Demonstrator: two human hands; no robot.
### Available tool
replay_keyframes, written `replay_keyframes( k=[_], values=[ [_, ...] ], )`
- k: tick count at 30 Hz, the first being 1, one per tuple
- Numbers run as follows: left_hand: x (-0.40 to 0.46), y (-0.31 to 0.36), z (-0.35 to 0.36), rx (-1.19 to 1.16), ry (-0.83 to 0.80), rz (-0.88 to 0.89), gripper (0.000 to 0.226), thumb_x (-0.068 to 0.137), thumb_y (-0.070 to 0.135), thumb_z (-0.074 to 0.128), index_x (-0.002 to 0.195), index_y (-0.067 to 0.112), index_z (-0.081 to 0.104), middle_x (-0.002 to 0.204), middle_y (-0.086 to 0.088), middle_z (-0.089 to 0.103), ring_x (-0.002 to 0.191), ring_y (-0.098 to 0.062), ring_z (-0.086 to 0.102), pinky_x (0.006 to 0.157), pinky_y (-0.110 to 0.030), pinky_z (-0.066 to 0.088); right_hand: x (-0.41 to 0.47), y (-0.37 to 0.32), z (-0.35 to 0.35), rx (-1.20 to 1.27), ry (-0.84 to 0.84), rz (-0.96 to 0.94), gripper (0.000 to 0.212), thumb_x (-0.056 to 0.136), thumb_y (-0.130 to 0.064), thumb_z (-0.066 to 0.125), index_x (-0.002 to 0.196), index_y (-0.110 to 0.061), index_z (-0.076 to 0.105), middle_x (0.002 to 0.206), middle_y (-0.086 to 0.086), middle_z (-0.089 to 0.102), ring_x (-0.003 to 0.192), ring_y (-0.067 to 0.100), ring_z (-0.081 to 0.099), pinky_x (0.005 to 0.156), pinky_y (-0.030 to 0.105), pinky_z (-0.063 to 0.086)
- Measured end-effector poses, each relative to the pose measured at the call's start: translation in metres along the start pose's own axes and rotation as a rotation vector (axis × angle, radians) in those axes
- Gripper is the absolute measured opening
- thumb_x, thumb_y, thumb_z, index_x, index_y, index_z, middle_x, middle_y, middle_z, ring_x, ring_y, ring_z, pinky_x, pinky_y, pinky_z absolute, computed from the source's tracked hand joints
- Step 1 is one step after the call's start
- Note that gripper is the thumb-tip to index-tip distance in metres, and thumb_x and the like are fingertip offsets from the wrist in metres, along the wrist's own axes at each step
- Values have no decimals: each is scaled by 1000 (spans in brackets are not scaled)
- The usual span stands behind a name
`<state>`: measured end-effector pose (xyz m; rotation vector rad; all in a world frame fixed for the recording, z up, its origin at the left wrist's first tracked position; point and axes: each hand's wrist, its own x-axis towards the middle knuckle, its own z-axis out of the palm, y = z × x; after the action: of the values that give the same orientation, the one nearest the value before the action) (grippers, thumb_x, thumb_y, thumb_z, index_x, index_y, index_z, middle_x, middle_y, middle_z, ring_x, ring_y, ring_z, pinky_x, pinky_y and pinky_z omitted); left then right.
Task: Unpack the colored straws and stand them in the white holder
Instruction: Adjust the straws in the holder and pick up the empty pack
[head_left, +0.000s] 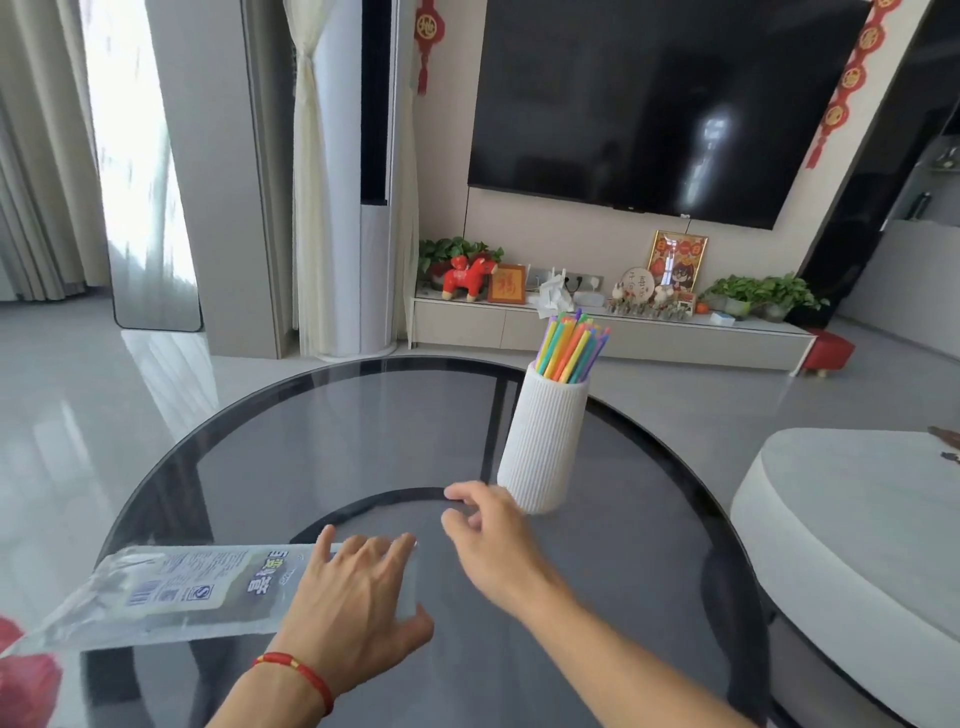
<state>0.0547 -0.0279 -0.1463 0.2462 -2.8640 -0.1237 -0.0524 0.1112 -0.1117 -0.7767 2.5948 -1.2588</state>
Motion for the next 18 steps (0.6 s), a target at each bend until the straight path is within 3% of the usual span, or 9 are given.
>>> replay_keyframes(
  k=[1, 3, 6, 7, 9, 13, 15, 18],
  values=[
    [-3, 1, -4, -15, 51, -1, 69, 67, 59, 43, 126, 26, 59, 111, 5, 72, 105, -22, 65, 112, -51, 35, -5, 4, 14, 105, -65, 124, 36, 105, -31, 51, 138, -24, 63, 123, -1, 62, 105, 14, 62, 94, 29, 49],
    [-15, 3, -14, -38, 80, -8, 61, 67, 54, 47, 119, 28, 62, 105, 6, 73, 99, -22, 67, 107, -47, 39, -13, 3, 33, 256, -125, 213, 35, 107, -34, 48, 134, -22, 65, 115, -1, 68, 99, 18, 67, 91, 34, 55],
    [-32, -9, -38, -60, 133, 4, 54, 71, 52, 49, 119, 30, 60, 103, 8, 71, 95, -21, 65, 105, -41, 39, -18, -16, 55, 568, -187, 239, 28, 106, -24, 52, 111, -11, 76, 92, 3, 75, 70, 15, 70, 59, 27, 55],
    [-42, -17, -49, -75, 150, -2, 52, 73, 50, 49, 119, 29, 59, 103, 8, 70, 94, -21, 65, 102, -39, 40, -20, -28, 63, 666, -231, 235, 27, 106, -21, 54, 108, -8, 77, 88, 5, 76, 67, 15, 70, 55, 25, 54],
    [-62, -37, -69, -133, 193, 0, 49, 79, 47, 51, 125, 28, 55, 108, 7, 69, 98, -19, 64, 102, -40, 42, -22, -53, 74, 798, -296, 213, 25, 105, -15, 55, 108, -4, 78, 87, 8, 79, 68, 16, 73, 56, 26, 57],
    [-127, -90, -105, -85, 248, -81, 48, 91, 49, 51, 136, 33, 46, 136, 10, 58, 125, -11, 51, 117, -44, 32, -28, -116, 113, 897, -439, 127, 17, 105, -11, 59, 111, -4, 73, 84, 11, 81, 69, 19, 77, 60, 27, 61],
    [-160, -116, -119, 29, 286, -145, 43, 97, 47, 46, 137, 30, 48, 139, 8, 57, 128, -13, 50, 115, -47, 35, -36, -149, 141, 845, -454, 60, 14, 105, -12, 59, 109, -7, 72, 91, 14, 82, 73, 21, 80, 64, 29, 64],
    [-206, -152, -129, 92, 248, -257, 40, 102, 33, 50, 140, 23, 49, 141, 0, 58, 129, -21, 53, 110, -45, 43, -54, -190, 184, 636, -462, -42, 16, 104, -18, 62, 112, -9, 73, 102, 15, 81, 86, 28, 82, 83, 43, 68]
  ],
)
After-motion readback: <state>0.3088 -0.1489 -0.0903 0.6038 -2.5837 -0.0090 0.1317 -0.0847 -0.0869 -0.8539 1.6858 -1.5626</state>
